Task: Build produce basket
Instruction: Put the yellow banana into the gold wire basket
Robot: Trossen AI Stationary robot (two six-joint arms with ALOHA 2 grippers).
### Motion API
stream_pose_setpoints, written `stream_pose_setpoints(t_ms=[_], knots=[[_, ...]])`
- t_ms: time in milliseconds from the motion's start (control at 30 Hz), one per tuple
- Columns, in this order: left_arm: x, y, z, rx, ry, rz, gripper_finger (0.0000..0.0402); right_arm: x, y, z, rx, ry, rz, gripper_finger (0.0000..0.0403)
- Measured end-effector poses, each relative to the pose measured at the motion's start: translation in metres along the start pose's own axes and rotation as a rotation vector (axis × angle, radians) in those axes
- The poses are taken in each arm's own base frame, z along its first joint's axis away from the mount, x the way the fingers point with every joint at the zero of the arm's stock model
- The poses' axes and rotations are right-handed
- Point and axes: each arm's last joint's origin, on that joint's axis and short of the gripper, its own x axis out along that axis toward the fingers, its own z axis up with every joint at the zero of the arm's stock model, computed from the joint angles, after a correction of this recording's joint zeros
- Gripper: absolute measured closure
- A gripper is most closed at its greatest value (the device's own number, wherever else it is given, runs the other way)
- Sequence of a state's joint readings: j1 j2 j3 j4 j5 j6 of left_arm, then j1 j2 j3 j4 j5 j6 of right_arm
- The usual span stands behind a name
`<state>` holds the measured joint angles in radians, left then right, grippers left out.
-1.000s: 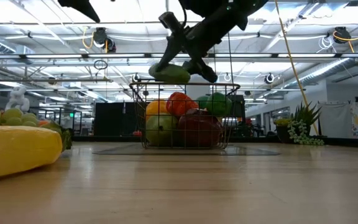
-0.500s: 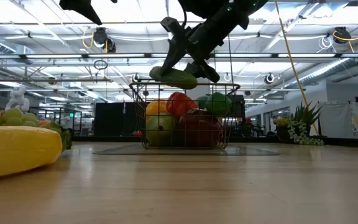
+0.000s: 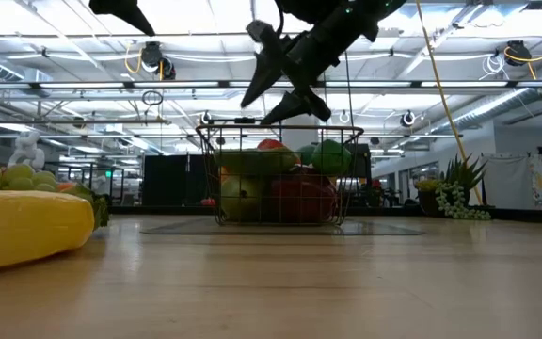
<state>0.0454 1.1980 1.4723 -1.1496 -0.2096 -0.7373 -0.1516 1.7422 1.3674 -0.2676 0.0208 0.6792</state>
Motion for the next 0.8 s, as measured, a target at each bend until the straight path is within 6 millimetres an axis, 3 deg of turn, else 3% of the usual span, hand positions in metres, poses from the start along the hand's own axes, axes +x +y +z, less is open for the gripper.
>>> stream_pose_setpoints(t_ms=[233, 433, 600, 800], knots=[[-0.001, -0.016, -0.015, 0.005, 0.079, -0.075, 0.0021, -0.027, 0.011, 0.004, -0.008, -0.004, 0.08, 0.0187], [-0.001, -0.034, -0.035, 0.028, 0.167, -0.111, 0.0021, -0.068, 0.022, -0.001, 0.061, 0.024, 0.098, 0.0187], [0.01, -0.052, -0.061, -0.006, 0.292, -0.218, 0.0021, -0.101, 0.03, -0.01, 0.075, 0.054, 0.118, 0.0188], [0.031, -0.056, -0.104, -0.141, 0.455, -0.161, 0.0021, -0.129, 0.035, -0.018, 0.058, 0.07, 0.14, 0.0188]])
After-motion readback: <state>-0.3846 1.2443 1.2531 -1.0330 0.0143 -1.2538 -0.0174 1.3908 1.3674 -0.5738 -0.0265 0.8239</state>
